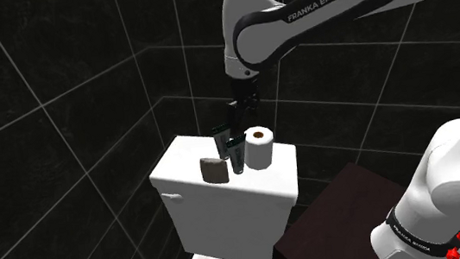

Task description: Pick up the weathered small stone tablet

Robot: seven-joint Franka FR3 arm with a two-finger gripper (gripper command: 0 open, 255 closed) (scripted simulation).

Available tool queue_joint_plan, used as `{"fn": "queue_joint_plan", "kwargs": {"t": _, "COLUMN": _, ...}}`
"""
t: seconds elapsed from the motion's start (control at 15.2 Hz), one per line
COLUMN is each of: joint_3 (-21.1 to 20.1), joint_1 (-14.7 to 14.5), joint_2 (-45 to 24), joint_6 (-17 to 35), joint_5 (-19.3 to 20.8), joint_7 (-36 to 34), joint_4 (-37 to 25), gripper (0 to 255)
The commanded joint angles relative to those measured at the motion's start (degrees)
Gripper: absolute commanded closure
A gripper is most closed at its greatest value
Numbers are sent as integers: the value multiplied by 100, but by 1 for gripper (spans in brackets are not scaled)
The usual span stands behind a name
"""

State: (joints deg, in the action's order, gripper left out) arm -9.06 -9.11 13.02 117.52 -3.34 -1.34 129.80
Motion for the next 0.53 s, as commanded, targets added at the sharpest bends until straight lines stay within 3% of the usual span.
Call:
{"fn": "queue_joint_plan", "kwargs": {"t": 0.0, "joint_3": -104, "joint_1": -61, "joint_2": -404, "joint_6": 211, "joint_5": 64, "joint_7": -36, "joint_4": -183, "gripper": 0}}
{"fn": "queue_joint_plan", "kwargs": {"t": 0.46, "joint_3": -436, "joint_1": -340, "joint_2": -1779, "joint_6": 666, "joint_5": 443, "joint_7": -304, "joint_4": -1025, "gripper": 0}}
